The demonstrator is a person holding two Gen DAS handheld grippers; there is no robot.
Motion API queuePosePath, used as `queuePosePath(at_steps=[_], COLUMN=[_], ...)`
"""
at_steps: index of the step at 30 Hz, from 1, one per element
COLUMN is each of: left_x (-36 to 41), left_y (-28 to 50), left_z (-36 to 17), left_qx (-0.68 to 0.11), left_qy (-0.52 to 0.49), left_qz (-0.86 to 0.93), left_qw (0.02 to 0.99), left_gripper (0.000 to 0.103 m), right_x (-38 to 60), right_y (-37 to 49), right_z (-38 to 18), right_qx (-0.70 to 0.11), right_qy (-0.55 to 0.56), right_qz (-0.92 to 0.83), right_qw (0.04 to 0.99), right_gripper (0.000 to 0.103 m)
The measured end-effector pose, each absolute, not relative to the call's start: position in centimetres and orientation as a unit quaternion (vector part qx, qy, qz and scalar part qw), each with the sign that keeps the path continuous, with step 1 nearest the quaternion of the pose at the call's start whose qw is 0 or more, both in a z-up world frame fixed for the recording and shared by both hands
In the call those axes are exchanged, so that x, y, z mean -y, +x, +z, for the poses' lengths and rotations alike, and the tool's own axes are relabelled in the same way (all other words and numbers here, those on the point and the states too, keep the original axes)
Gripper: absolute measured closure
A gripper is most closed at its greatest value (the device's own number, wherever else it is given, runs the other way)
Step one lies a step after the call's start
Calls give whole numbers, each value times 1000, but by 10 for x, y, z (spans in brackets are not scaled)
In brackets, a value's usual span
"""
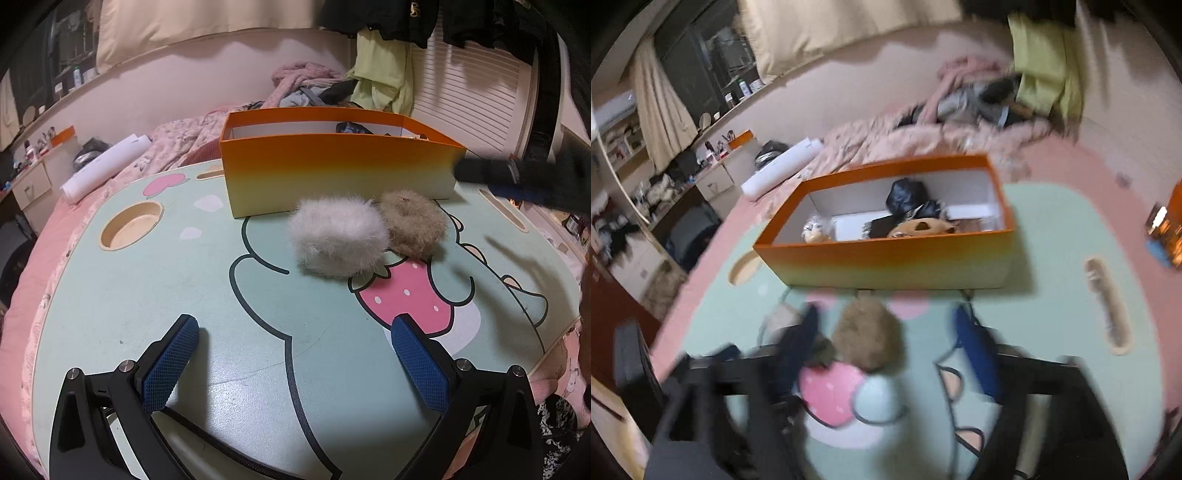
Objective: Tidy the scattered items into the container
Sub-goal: 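Grasp the brown fluffy ball in the box with the right gripper, place it beside the white ball, then grasp the black lace fabric in the box with the left gripper, lay it on the table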
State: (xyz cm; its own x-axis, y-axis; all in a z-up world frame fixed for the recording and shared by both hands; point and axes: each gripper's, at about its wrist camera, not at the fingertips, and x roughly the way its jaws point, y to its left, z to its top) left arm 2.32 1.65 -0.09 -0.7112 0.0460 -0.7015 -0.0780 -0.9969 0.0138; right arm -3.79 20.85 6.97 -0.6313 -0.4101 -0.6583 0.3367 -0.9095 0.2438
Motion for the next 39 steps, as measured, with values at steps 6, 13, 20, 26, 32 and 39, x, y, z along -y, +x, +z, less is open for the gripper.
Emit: queuePosePath(at_steps=[6, 13, 20, 26, 32, 39], left_x=[-16, 11, 12, -21, -59, -97], left_y=[25, 34, 25, -42, -144, -214], left_z=[0, 10, 66, 109, 110, 65], left_qx=[-20, 10, -2, -8, 29, 57], left_qy=[-377, -361, -338, -361, -445, -530], left_qz=[926, 930, 939, 932, 891, 843], left_qw=[24, -64, -61, 40, 81, 71], left_gripper=[0, 0, 0, 0, 14, 26], right_x=[-202, -187, -187, -188, -188, -189], right_y=[-19, -17, -19, -13, -13, -12], right_z=[29, 9, 5, 3, 4, 5], right_qx=[-19, -62, -61, -62, -62, -61], right_qy=[401, 397, 394, 391, 390, 388], right_qz=[-895, -899, -899, -900, -901, -900], right_qw=[195, 177, 181, 181, 182, 188], right_gripper=[20, 15, 0, 0, 0, 0])
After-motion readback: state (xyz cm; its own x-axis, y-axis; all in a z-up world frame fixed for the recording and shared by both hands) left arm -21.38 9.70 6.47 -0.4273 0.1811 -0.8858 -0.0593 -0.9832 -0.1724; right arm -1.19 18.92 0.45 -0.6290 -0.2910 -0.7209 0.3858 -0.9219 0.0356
